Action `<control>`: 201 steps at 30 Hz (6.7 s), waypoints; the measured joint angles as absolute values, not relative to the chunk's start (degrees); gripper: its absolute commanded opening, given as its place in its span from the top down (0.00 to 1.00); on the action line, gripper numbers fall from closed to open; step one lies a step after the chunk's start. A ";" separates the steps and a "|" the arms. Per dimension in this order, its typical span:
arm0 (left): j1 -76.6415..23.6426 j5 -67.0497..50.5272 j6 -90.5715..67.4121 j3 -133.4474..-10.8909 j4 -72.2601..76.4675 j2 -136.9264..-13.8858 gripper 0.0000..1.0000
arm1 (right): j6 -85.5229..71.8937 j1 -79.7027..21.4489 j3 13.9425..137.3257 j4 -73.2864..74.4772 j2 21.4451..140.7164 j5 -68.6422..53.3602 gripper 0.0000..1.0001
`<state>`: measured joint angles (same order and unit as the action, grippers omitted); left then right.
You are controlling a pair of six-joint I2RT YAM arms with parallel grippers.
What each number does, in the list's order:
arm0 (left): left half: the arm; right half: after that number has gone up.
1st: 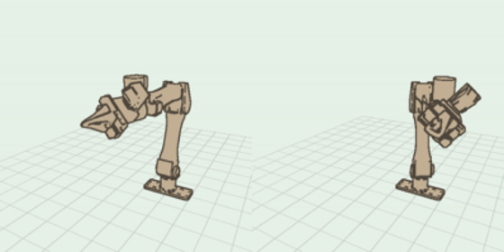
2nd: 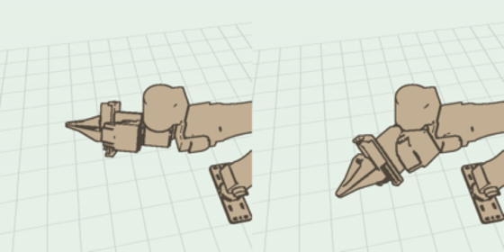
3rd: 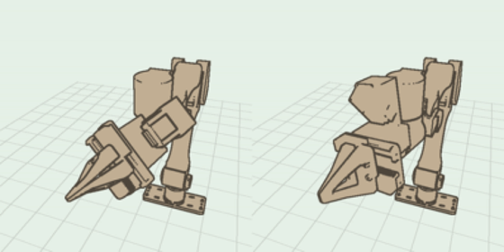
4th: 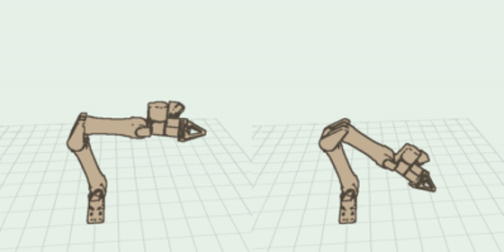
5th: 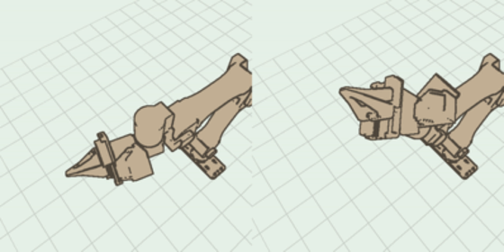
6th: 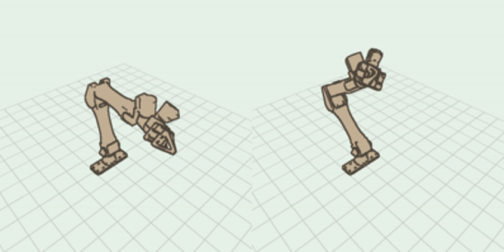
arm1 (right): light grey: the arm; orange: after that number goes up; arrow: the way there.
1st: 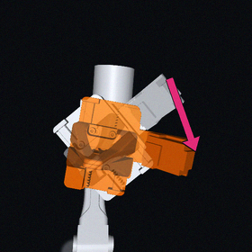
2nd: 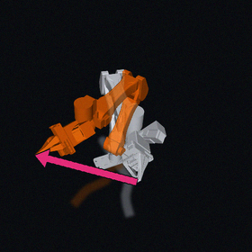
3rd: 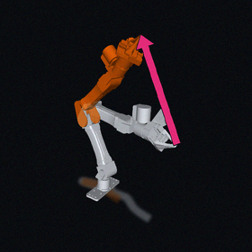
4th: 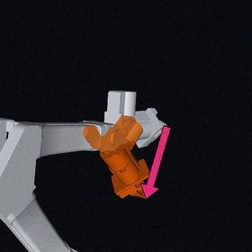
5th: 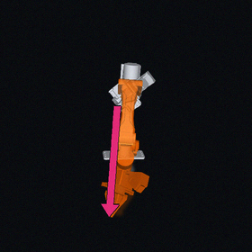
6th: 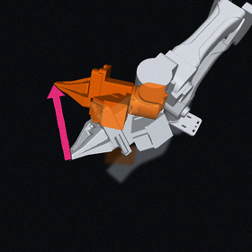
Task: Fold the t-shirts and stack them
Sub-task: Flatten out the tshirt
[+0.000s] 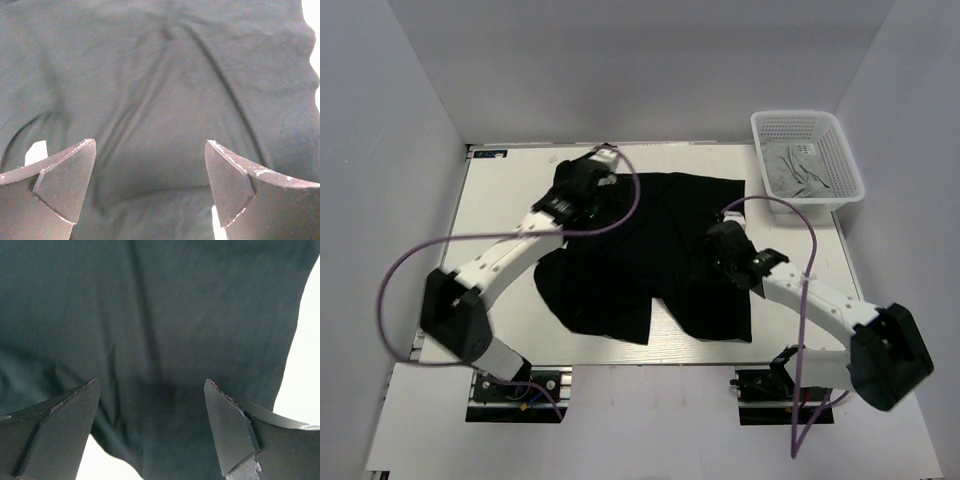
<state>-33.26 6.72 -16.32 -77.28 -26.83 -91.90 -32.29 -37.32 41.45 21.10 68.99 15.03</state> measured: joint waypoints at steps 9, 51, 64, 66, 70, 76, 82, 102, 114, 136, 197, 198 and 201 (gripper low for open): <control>-29.43 16.23 -25.50 -60.14 -24.29 -91.26 0.00 | -28.25 -27.14 48.77 14.92 86.98 11.62 0.10; -31.70 -17.65 -22.15 -56.07 -16.25 -90.02 0.00 | -16.75 -22.35 44.49 9.39 74.56 -0.16 0.10; -41.39 -19.62 -25.10 -50.30 -13.69 -94.32 0.00 | -20.91 -22.13 37.67 8.82 68.25 0.34 0.10; -41.39 -19.35 -25.63 -49.74 -13.72 -93.80 0.00 | -21.08 -22.13 37.60 8.91 68.03 1.21 0.10; -41.39 -16.51 -28.67 -46.30 -17.93 -89.21 0.00 | -21.67 -22.13 37.58 8.99 67.02 3.68 0.10; -41.17 -12.47 -38.33 -37.39 -32.75 -76.12 0.00 | -22.09 -22.09 37.60 8.88 66.92 4.93 0.10; -40.97 -8.54 -46.98 -35.35 -51.92 -65.82 0.00 | -22.06 -22.09 37.60 8.86 69.49 5.67 0.10; -37.12 19.55 -41.63 -64.01 -45.54 -84.90 0.00 | -20.23 -22.11 38.81 3.97 75.94 2.48 0.10; -28.40 36.71 -40.51 -74.24 -50.96 -103.28 0.00 | -20.99 -22.06 39.44 4.54 83.20 6.59 0.10; -1.58 34.76 -38.63 -69.91 -46.28 -104.66 0.00 | -23.81 -20.51 41.93 5.93 86.67 11.27 0.10; 6.70 9.58 -12.08 -110.43 -35.03 -134.58 0.00 | -23.77 -15.00 46.30 7.05 90.76 8.75 0.10; 7.53 9.52 -12.10 -111.77 -35.59 -135.41 0.00 | -23.59 -15.00 46.30 7.05 90.70 8.58 0.10; 9.15 8.86 -12.56 -113.91 -36.69 -136.51 0.00 | -22.85 -14.94 45.80 6.66 90.11 7.94 0.10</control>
